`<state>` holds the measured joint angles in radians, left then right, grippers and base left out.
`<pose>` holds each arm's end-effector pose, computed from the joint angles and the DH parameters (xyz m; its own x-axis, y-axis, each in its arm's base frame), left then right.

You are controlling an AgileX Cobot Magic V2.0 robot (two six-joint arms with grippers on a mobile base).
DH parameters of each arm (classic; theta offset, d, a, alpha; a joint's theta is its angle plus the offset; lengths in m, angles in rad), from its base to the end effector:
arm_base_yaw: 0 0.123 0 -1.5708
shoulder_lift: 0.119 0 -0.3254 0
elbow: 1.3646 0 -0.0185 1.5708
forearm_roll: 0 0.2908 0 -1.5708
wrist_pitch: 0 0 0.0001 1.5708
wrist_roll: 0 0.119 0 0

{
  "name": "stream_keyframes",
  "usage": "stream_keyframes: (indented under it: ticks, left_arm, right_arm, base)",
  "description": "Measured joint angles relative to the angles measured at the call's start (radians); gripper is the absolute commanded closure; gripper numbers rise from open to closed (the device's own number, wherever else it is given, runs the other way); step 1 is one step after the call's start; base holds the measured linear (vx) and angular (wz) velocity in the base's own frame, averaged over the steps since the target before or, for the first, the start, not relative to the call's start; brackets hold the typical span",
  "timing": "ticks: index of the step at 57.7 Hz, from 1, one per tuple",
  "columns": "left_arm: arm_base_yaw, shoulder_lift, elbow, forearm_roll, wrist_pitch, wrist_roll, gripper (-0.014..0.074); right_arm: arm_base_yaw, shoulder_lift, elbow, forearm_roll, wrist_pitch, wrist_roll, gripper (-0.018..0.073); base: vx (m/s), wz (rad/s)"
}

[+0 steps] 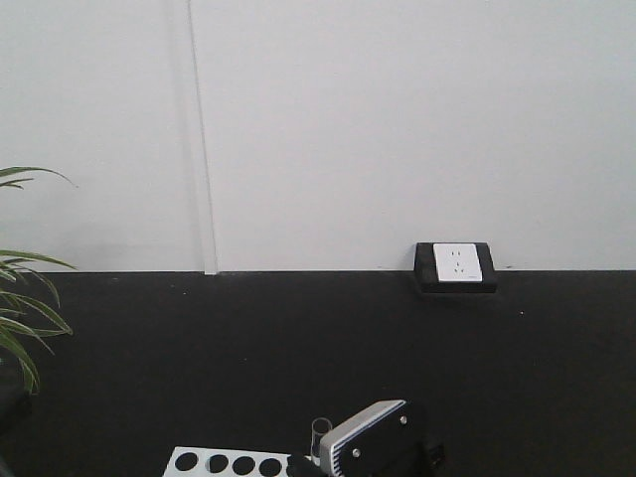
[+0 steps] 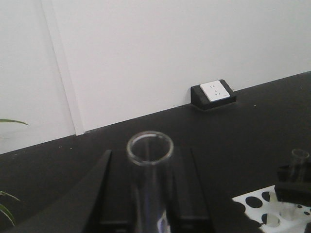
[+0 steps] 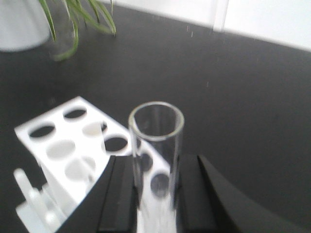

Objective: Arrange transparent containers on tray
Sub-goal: 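Grasp another clear glass tube in the rack with the right gripper, then raise the right gripper with its tube clear of the rack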

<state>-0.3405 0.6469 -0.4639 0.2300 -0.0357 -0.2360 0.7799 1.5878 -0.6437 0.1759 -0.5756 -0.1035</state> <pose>0.1651 -0.0595 0.3318 -0.0596 0.0146 -0.9981 0.3412 0.9400 -0.0066 0.2654 0.2465 0.2039 -0.2303 -0.1655 -0.9590 -0.6255 0.7801 0.0156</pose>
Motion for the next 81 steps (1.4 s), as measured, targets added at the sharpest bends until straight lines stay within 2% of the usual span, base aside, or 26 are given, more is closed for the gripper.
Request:
stream_keyframes:
  ticks: [6, 18, 25, 31, 39, 53, 60, 73, 81]
  left_arm:
    - [0.000, 0.000, 0.000, 0.000, 0.000, 0.000, 0.0531]
    - [0.000, 0.000, 0.000, 0.001, -0.007, 0.000, 0.0531]
    - [0.000, 0.000, 0.000, 0.001, -0.037, 0.000, 0.0531]
    - [0.000, 0.000, -0.025, 0.001, -0.018, 0.000, 0.0531]
    - [0.000, 0.000, -0.096, 0.003, 0.019, 0.000, 0.0528]
    - [0.000, -0.029, -0.178, 0.006, 0.104, 0.002, 0.0524]
    - [0.000, -0.095, -0.181, 0.006, 0.186, 0.003, 0.0524]
    - [0.000, -0.223, -0.181, 0.022, 0.371, 0.005, 0.0521]
    - [0.000, -0.255, -0.182, 0.045, 0.430, 0.005, 0.0521]
  right_arm:
    - [0.000, -0.062, -0.020, 0.033, 0.059, -0.008, 0.0495]
    - [0.000, -0.194, -0.141, 0.063, 0.256, -0.103, 0.0495]
    - [0.000, -0.275, -0.193, 0.065, 0.298, -0.123, 0.0495]
    - [-0.014, -0.358, -0.204, 0.065, 0.340, -0.125, 0.0495]
    - [-0.067, -0.483, -0.205, 0.064, 0.527, -0.127, 0.0495]
    - [-0.162, -0.748, -0.205, 0.055, 0.798, -0.138, 0.0495]
    - [-0.204, -0.870, -0.195, 0.046, 0.925, -0.139, 0.0495]
    - [-0.246, -1.006, -0.080, 0.040, 0.974, -0.101, 0.0495]
    - [-0.246, -1.020, -0.044, 0.035, 0.971, -0.095, 0.0495]
  base:
    - [0.00, 0.00]
    - [0.00, 0.00]
    - [0.00, 0.00]
    - [0.00, 0.00]
    - [0.00, 0.00]
    - [0.00, 0.00]
    - [0.00, 0.00]
    - [0.00, 0.00]
    - [0.00, 0.00]
